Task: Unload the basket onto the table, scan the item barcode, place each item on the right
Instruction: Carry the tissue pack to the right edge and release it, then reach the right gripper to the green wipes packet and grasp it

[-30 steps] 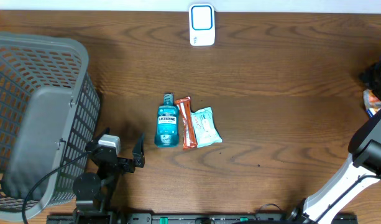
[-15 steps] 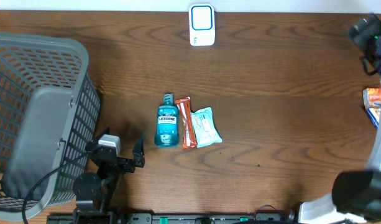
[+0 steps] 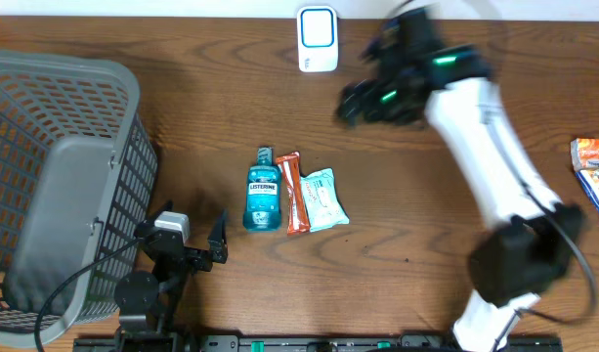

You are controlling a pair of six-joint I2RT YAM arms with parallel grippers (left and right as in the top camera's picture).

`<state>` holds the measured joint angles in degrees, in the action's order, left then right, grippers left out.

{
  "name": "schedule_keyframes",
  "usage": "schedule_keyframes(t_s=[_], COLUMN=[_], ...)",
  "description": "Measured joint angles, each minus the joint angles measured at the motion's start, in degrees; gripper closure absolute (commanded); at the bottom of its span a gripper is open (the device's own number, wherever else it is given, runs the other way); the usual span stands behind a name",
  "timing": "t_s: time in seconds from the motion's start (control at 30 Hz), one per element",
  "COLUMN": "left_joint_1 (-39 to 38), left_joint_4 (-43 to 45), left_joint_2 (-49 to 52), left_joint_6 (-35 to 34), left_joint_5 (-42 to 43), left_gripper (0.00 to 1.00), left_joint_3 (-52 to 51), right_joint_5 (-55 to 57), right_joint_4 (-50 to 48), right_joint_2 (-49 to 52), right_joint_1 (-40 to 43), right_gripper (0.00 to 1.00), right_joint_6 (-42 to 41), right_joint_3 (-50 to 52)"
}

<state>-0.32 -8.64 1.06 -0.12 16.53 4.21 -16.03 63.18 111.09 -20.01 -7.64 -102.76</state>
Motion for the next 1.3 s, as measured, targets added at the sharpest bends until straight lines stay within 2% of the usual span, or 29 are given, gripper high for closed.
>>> schedule_keyframes(t_s=[0.1,0.23,0.57,0.8,1.0,1.3], left_joint_1=[0.0,0.0,0.0,0.0,0.0,0.0], left_joint_4=[0.0,0.0,0.0,0.0,0.0,0.0], left_joint_2=[0.0,0.0,0.0,0.0,0.0,0.0], left_joint_6=[0.0,0.0,0.0,0.0,0.0,0.0], left_joint_5=[0.0,0.0,0.0,0.0,0.0,0.0], left_gripper=[0.02,0.02,0.02,0.02,0.02,0.02], left_joint_3=[0.0,0.0,0.0,0.0,0.0,0.0], right_joint_5=[2.1,8.8,19.4,22.3,24.9,35.0], right_joint_4=[0.9,2.0,1.0,-4.0,-3.7,2.6], right_joint_2=[6.1,11.4,12.1,12.1,12.0,12.0], right_joint_1=[-5.6,-10.4,-18.8,-19.4,-19.4,-16.3], right_gripper=[0.10,0.12,0.10,0.18,0.22,0.27], right_joint_6=[1.3,-1.0,-3.1,-3.8,-5.8,-11.6], right_joint_3=[0.8,1.4,4.1,13.3,13.7,13.0])
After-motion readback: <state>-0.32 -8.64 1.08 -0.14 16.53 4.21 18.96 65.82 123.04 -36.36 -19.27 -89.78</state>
